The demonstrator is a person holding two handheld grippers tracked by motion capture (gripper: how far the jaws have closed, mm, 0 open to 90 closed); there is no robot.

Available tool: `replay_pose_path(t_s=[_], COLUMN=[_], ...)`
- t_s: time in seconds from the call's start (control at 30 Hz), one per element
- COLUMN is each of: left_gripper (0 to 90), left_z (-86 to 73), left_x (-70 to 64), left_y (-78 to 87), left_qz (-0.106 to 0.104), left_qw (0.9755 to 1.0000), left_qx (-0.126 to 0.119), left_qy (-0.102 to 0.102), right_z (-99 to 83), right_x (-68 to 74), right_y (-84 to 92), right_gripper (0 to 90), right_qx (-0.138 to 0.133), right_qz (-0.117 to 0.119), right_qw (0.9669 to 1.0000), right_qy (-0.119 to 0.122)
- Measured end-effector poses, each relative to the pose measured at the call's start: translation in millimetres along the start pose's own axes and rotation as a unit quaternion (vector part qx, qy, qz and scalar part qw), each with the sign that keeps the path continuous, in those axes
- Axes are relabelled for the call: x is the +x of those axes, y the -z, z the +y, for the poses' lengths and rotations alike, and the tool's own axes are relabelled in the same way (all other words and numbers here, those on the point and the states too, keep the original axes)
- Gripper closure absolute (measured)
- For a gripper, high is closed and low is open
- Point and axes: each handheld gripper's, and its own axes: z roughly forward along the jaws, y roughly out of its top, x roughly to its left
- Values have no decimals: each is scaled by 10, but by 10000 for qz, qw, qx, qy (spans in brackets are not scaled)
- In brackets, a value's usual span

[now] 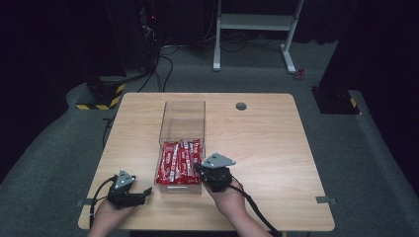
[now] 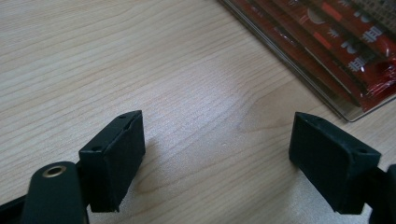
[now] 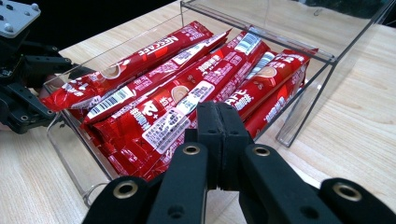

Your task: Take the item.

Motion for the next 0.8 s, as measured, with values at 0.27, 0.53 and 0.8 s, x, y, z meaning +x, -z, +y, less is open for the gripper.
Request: replay_pose_path(t_s=[0.27, 0.53, 0.8], left_gripper=[187, 188, 189], left_z=[1, 0, -1], left_x=[1, 0, -3], left_y=[1, 1, 0], left_qz=[-6, 10, 20], left_qw=[10000, 10000, 10000], left_qx=[6, 0, -9], left_qy=[-1, -8, 8], right_z=[-56, -91, -78], right_x=[8, -2, -22], right_y=[102, 203, 260], right_gripper=[900, 900, 900], right_qx=[-201, -413, -541], right_qz=[120, 219, 325], right_qw=[9997, 9988, 9980], right_qy=[-56, -116, -84])
